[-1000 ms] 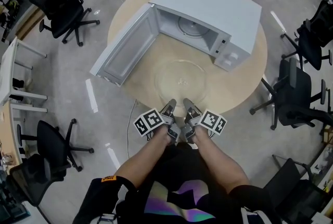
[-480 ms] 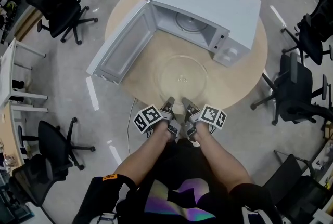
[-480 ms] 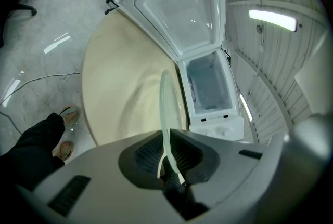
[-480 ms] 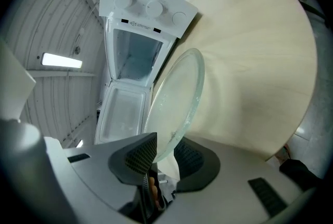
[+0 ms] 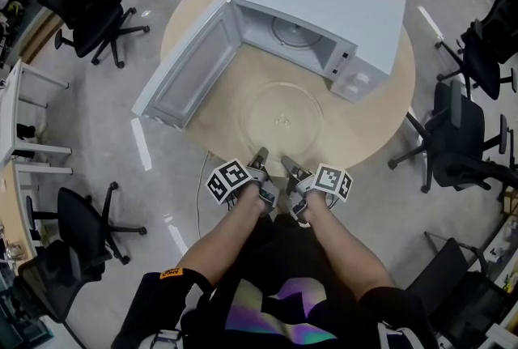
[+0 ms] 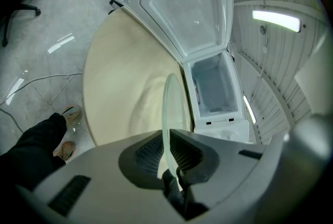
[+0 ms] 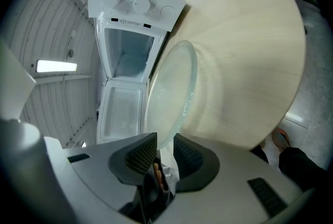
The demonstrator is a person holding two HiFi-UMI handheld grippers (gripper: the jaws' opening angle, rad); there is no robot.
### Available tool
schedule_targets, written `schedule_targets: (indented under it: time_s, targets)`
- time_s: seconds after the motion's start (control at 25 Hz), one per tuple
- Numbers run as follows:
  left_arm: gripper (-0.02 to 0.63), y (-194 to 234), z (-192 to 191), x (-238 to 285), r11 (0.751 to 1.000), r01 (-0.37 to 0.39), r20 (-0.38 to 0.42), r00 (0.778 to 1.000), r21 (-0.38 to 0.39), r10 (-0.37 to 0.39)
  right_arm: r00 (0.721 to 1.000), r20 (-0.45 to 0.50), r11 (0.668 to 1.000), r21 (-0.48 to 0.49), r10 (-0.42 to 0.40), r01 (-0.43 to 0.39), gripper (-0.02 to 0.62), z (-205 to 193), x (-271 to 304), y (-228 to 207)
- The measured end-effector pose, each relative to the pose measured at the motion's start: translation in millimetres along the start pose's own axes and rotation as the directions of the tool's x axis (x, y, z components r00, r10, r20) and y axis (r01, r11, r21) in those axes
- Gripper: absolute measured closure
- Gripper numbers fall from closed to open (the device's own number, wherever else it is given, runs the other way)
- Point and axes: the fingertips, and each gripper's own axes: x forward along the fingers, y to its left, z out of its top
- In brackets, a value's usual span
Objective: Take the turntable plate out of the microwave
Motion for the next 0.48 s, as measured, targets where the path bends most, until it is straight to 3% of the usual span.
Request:
schedule_targets:
  time_s: [0.48]
  targets:
    - [0.523, 9.2, -2.2, 7.6, 1.0, -0.025, -0.017, 1.0, 0.019, 0.025, 1.0, 0.013, 0.996, -0.088, -0.009, 0.01, 0.501, -3.2, -14.3, 8.9]
